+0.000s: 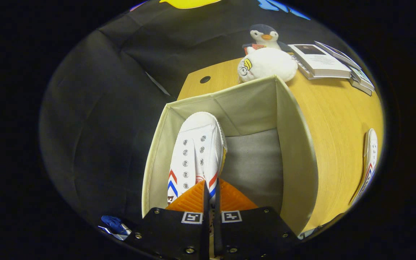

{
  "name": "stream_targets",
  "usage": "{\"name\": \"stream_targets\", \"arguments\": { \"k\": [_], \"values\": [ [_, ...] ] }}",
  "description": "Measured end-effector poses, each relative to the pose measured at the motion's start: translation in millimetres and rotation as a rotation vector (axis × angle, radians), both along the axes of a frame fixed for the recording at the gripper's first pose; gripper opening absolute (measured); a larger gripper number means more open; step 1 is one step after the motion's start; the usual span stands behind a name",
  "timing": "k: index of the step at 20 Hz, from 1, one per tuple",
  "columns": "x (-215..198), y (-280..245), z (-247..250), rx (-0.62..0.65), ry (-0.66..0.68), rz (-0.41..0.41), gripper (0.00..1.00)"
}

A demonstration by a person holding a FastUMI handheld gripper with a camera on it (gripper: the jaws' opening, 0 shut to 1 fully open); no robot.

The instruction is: Open the storage box then place both shoes into the box .Put the left shoe in first, then the right shoe, with the right side of both shoes facing outward in a uniform manner.

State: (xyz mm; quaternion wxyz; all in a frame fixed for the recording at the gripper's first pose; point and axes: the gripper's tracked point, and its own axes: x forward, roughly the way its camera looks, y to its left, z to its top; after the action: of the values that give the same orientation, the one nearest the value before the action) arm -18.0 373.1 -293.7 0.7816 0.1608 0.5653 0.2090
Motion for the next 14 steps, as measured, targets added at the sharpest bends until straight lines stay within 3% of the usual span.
{"name": "stream_targets", "arguments": {
  "k": [1, 2, 3, 5, 6, 10, 14],
  "values": [
    [0, 0, -4, 0.007, 0.008, 0.008, 0.10],
    [1, -2, -5, 0.010, 0.003, 0.012, 0.32],
    [2, 6, 1, 0.064, -0.007, 0.017, 0.34],
    [-1, 15, 18, 0.128, -0.026, 0.041, 0.91],
    [0, 8, 23, 0.099, -0.056, 0.062, 0.98],
    [6, -23, 61, 0.031, -0.228, 0.142, 0.98],
    [23, -76, 97, -0.025, -0.366, 0.133, 0.98]
  ]
}}
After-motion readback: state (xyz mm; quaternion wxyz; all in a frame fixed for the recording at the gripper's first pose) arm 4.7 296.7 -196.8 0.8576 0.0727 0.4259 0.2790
